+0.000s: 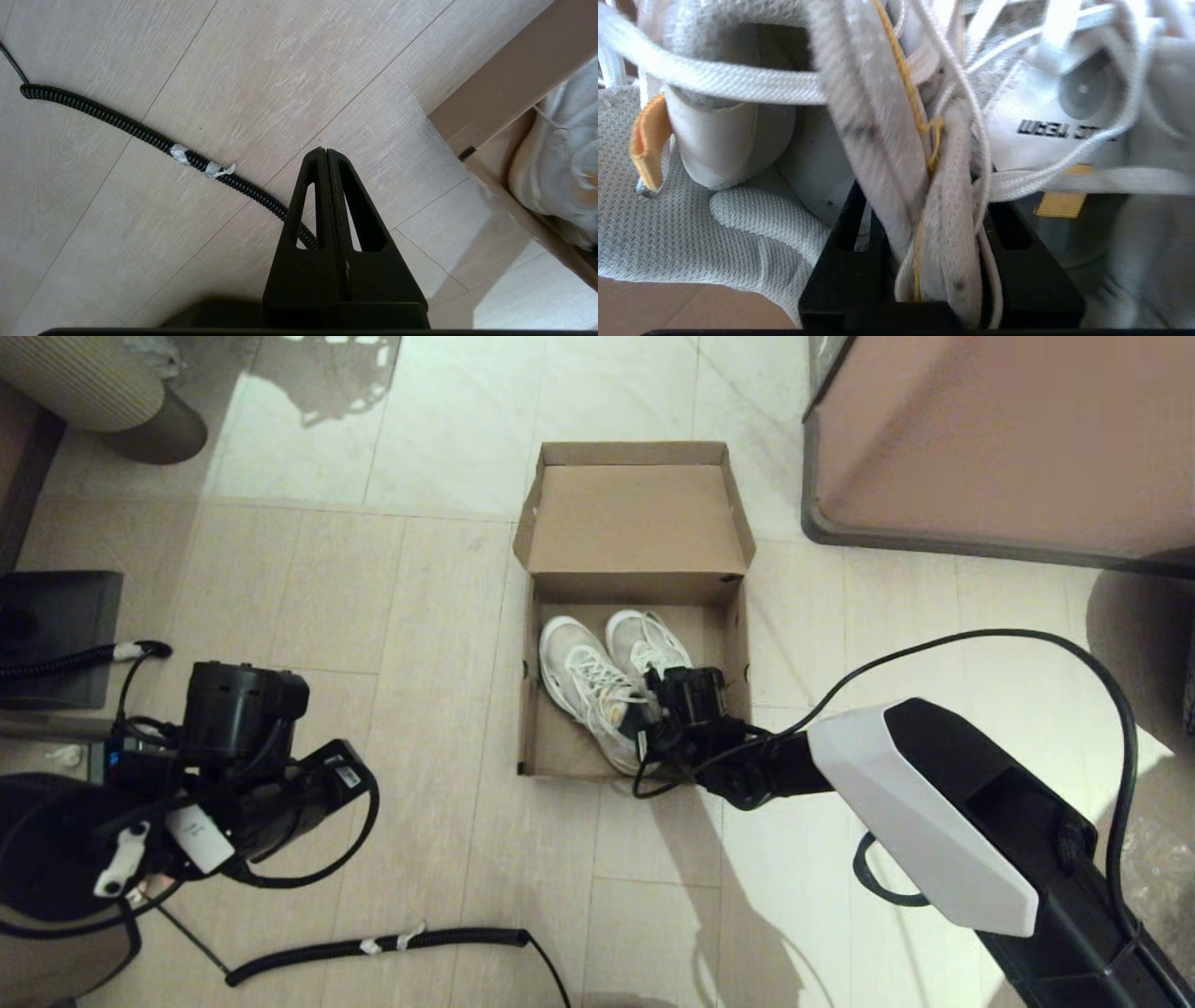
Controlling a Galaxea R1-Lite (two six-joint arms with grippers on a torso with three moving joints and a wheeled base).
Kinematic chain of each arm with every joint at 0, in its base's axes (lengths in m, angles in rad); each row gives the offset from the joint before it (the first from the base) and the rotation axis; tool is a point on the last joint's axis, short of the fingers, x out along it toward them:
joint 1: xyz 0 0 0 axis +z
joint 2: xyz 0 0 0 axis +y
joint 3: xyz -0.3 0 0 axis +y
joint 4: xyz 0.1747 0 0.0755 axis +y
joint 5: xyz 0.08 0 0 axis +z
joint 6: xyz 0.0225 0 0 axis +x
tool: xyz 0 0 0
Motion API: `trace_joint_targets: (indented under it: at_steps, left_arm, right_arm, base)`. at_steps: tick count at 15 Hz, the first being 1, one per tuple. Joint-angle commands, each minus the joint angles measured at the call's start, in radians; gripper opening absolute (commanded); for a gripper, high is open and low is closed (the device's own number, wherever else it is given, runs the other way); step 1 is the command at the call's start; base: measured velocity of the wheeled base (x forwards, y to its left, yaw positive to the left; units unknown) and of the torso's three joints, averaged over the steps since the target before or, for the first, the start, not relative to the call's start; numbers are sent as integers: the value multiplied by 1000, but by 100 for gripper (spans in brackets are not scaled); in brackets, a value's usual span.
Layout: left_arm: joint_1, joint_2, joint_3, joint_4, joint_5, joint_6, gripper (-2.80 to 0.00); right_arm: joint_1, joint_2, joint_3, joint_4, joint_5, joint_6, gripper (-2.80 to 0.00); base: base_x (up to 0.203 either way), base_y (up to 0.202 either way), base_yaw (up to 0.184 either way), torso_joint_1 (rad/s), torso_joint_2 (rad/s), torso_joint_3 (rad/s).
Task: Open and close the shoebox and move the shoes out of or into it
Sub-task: Put the shoes out of the shoe box
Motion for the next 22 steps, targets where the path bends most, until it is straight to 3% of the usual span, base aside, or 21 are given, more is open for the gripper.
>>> trace_joint_targets:
  at_steps: [1, 6, 11, 15, 17, 22]
  left_arm:
    - [0, -1, -1, -3, 3, -4, -280]
    - [0, -49, 42, -2, -5, -10, -280]
    - [0, -127, 127, -2, -11, -8, -280]
    - [0, -197, 202, -1, -11, 19, -280]
    - [0, -207, 213, -8, -17, 33, -280]
    - [0, -193, 214, -43, -27, 31, -280]
  right_arm:
    - [3, -131, 19, 39, 4, 3, -280]
    - [29, -365, 202, 116, 26, 22, -280]
    - [95, -628, 349, 232, 28, 99, -280]
    - [108, -883, 513, 313, -11, 133, -280]
    - [58, -999, 636, 334, -36, 124, -280]
    - [-240, -1109, 784, 347, -46, 65, -280]
  base:
    - [0, 0, 0, 0, 0, 0]
    - [0, 0, 0, 0, 0, 0]
    - [0, 0, 0, 0, 0, 0]
    - [0, 0, 0, 0, 0, 0]
    - [0, 0, 0, 0, 0, 0]
    - [0, 0, 0, 0, 0, 0]
